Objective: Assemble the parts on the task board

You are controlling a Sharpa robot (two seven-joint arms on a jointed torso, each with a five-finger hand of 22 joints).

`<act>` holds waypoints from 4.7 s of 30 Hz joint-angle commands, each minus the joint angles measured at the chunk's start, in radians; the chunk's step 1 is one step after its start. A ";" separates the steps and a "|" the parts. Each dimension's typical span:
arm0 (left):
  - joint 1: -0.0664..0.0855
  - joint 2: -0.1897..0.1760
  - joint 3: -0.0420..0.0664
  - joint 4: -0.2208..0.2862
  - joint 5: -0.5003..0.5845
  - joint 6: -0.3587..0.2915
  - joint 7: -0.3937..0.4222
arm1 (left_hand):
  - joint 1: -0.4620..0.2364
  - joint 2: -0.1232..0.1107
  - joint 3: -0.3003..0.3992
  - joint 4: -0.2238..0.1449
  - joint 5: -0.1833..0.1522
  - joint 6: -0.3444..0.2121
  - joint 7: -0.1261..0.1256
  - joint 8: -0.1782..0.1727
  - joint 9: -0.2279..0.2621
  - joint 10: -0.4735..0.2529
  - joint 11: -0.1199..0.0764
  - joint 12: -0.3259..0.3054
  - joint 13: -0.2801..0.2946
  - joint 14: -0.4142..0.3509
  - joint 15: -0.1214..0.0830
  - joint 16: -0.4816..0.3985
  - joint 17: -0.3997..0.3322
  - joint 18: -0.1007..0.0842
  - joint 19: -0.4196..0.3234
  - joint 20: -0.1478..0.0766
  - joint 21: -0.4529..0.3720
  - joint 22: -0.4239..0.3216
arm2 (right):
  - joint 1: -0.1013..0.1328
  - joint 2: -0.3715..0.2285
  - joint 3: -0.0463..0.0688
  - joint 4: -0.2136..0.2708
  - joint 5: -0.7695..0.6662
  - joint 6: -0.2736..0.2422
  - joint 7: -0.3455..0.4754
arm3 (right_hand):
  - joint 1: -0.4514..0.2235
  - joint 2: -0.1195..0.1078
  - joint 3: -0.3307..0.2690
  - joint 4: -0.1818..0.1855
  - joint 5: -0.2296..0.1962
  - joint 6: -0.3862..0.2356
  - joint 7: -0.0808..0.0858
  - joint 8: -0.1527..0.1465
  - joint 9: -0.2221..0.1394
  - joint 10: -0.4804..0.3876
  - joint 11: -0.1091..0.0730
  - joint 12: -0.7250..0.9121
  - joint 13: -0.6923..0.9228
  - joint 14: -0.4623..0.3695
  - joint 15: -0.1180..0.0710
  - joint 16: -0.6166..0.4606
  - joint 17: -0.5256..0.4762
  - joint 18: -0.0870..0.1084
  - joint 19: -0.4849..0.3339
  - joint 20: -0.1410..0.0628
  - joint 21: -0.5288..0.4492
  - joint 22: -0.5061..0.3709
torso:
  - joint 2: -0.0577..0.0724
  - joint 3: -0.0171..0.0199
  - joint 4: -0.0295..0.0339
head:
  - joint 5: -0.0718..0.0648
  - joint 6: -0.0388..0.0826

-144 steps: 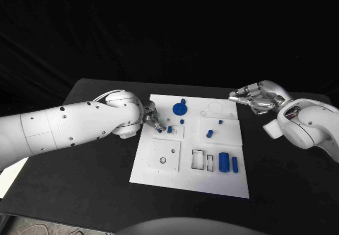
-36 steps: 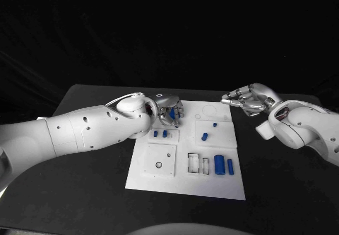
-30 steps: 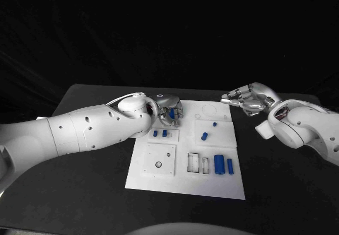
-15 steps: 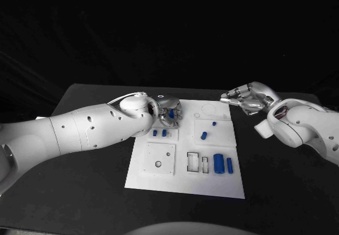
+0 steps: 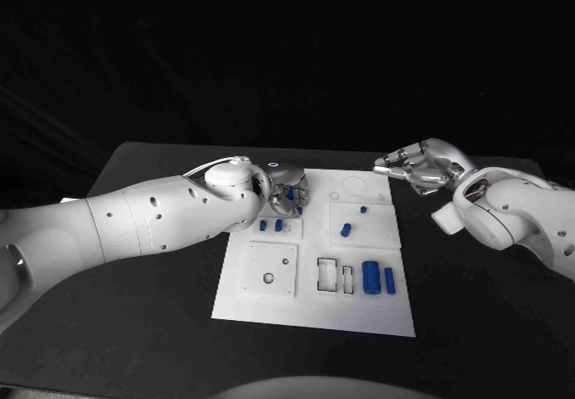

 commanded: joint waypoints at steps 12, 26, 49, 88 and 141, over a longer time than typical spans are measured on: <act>-0.005 0.005 -0.002 -0.001 -0.008 0.038 -0.003 | 0.005 0.007 0.055 -0.015 -0.003 0.034 0.000 -0.018 -0.007 0.059 -0.005 -0.019 -0.022 0.055 0.009 0.007 -0.003 -0.007 0.043 0.006 0.008 0.009 | 0.000 0.001 0.000 0.002 -0.006 0.012 0.006 | 0.001 0.008 -0.005 0.000 0.006 -0.008 0.000 -0.001 0.001 -0.006 0.001 -0.001 0.045 0.065 -0.003 -0.005 0.083 0.013 -0.007 -0.001 -0.004 0.023 | 0.000 0.0004 -0.0006 | 0.002 -0.002; -0.006 0.005 -0.002 -0.001 -0.008 0.037 -0.009 | 0.006 0.027 0.094 -0.042 -0.003 0.086 0.008 -0.024 -0.007 0.148 -0.015 -0.032 -0.029 0.055 0.023 0.014 -0.004 -0.018 0.051 0.013 0.050 0.054 | 0.000 0.000 0.000 0.002 -0.006 0.011 0.007 | 0.002 0.010 -0.006 0.000 0.007 -0.008 0.000 -0.001 0.001 -0.006 0.001 0.000 0.046 0.065 -0.003 -0.004 0.083 0.013 -0.006 -0.001 -0.004 0.024 | 0.000 0.0001 0.0000 | 0.003 -0.003; -0.008 -0.026 0.008 0.042 0.034 -0.062 0.025 | 0.009 0.038 0.121 -0.081 -0.002 0.123 0.014 -0.036 -0.008 0.194 -0.011 -0.067 -0.035 0.054 0.027 0.024 0.000 -0.021 0.053 0.019 0.073 0.078 | 0.000 0.002 0.000 0.001 -0.006 0.007 0.011 | 0.002 0.010 -0.007 0.000 0.007 -0.008 0.000 -0.001 0.002 -0.005 0.001 0.000 0.046 0.065 -0.003 -0.005 0.082 0.014 -0.007 -0.001 -0.005 0.023 | -0.001 0.0012 0.0008 | 0.003 0.002; -0.003 -0.201 0.041 0.123 0.155 -0.032 0.008 | -0.016 0.031 0.121 -0.085 -0.002 0.128 0.018 -0.053 -0.013 0.203 -0.006 -0.096 -0.040 0.052 0.032 0.025 -0.005 -0.023 0.053 0.025 0.081 0.089 | 0.000 0.001 0.000 0.002 -0.006 0.006 0.010 | 0.002 0.010 -0.007 0.000 0.007 -0.008 0.000 -0.001 0.002 -0.005 0.001 0.000 0.046 0.065 -0.003 -0.005 0.082 0.014 -0.007 -0.001 -0.005 0.023 | 0.000 -0.0006 0.0003 | 0.013 0.009; -0.032 -0.159 0.040 0.080 0.122 -0.010 -0.014 | -0.054 0.000 0.106 -0.081 -0.002 0.067 0.036 -0.107 -0.035 0.166 0.013 -0.139 -0.050 0.049 0.046 0.023 -0.015 -0.021 0.048 0.035 0.070 0.081 | 0.000 0.003 0.000 0.005 -0.009 0.008 0.011 | 0.003 0.011 -0.012 0.000 0.007 -0.007 0.000 0.000 0.002 -0.006 0.001 -0.001 0.045 0.065 -0.003 -0.005 0.082 0.014 -0.007 -0.001 -0.005 0.022 | 0.000 0.0008 -0.0007 | 0.011 -0.004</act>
